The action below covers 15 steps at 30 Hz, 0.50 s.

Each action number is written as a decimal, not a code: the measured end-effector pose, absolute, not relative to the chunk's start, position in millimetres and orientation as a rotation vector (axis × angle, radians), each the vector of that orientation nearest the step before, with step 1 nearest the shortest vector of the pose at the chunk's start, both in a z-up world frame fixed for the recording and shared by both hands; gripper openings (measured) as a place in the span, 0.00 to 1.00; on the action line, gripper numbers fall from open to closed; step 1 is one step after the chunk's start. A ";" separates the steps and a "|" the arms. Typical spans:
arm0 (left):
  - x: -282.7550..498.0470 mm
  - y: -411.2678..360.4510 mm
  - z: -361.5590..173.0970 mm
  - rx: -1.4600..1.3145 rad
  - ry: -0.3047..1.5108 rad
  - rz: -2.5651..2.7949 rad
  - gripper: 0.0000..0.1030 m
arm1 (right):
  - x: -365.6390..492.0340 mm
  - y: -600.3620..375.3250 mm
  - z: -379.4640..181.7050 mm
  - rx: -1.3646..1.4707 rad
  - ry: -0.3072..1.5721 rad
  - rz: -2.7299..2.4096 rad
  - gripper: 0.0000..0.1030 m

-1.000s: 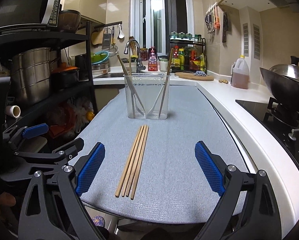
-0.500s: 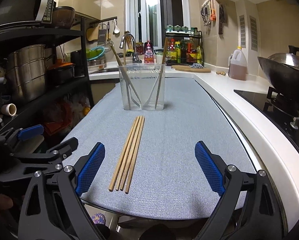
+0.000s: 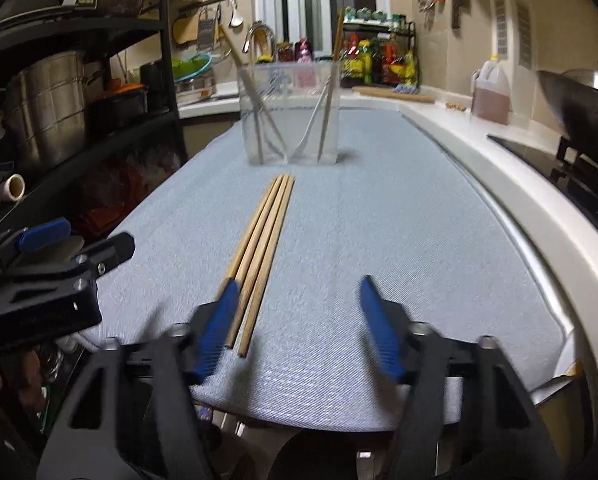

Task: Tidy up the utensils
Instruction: 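Close the right tool on one wooden chopstick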

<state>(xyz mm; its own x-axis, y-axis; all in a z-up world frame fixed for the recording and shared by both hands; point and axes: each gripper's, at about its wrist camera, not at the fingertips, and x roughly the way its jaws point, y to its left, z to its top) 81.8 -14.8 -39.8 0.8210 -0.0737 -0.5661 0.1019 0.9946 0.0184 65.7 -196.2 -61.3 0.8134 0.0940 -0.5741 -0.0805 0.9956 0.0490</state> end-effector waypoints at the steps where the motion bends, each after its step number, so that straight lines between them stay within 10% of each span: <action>1: 82.1 -14.7 -40.6 0.050 0.601 -0.091 0.92 | 68.0 -195.4 -66.2 0.031 0.632 0.111 0.34; 15: 84.4 -10.3 -43.3 0.036 0.611 -0.085 0.92 | 75.1 -180.5 -86.0 0.001 0.651 0.127 0.23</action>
